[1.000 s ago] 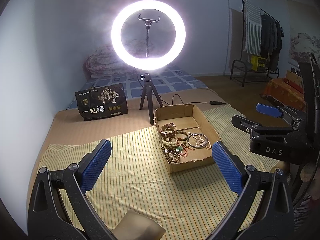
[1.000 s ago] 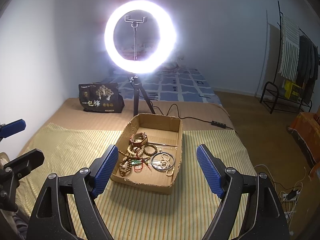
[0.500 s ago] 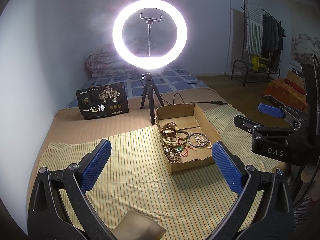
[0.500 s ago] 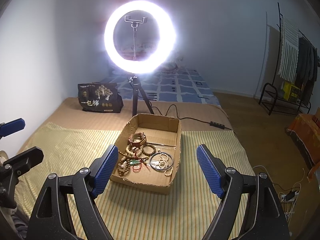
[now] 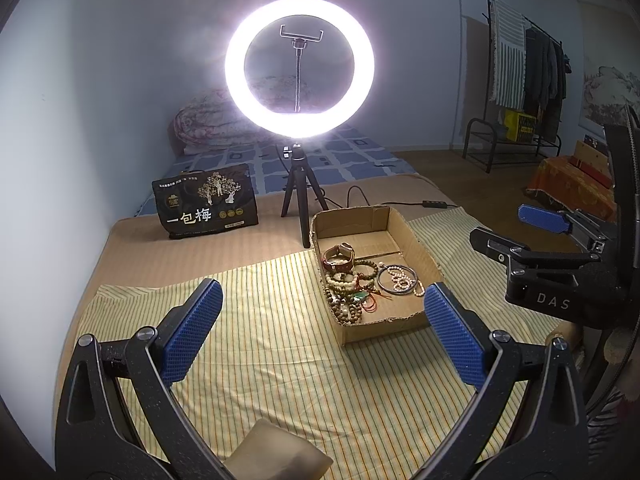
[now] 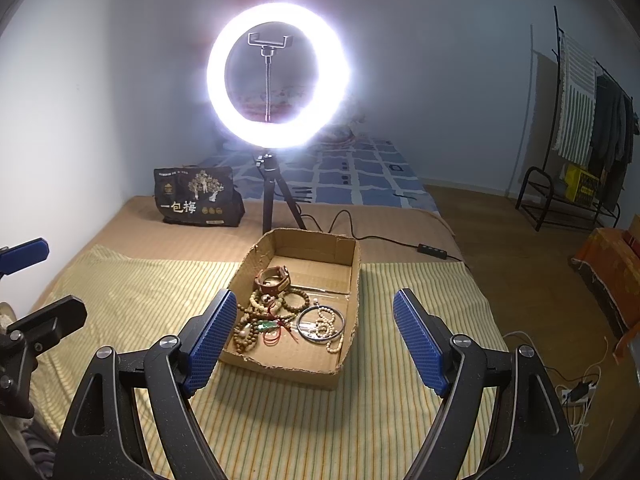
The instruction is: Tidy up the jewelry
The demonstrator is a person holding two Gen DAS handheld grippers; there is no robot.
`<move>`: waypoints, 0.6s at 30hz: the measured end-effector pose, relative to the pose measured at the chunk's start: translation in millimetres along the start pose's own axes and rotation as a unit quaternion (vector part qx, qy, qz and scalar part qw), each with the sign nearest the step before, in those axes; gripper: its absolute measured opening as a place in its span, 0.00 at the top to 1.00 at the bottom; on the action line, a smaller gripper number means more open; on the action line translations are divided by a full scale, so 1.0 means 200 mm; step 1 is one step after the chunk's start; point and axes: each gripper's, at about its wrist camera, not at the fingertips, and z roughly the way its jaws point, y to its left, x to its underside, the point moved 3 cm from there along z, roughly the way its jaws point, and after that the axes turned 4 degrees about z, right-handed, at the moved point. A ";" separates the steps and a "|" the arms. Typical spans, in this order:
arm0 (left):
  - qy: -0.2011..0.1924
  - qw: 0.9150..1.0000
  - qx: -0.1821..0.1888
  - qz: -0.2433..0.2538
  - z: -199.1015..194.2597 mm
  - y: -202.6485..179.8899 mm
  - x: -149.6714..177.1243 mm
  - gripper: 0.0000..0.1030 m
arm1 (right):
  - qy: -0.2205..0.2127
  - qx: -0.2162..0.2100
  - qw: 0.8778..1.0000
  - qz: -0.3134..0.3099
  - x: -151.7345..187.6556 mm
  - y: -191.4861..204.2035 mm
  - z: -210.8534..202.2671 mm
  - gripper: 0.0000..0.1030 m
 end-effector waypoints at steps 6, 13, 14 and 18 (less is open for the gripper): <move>0.000 1.000 0.000 0.000 0.00 0.00 0.00 0.01 | 0.000 0.001 1.000 0.000 0.00 0.00 0.00 0.22; 0.000 1.000 -0.001 0.000 0.00 0.00 0.00 0.01 | 0.000 0.001 1.000 0.000 0.00 0.00 0.00 0.22; 0.001 1.000 0.000 0.000 0.00 0.00 0.00 0.01 | -0.001 0.001 1.000 0.001 0.00 0.00 0.00 0.22; 0.000 1.000 -0.001 0.000 0.00 0.01 0.00 0.01 | 0.000 0.001 1.000 0.001 0.00 0.00 0.00 0.22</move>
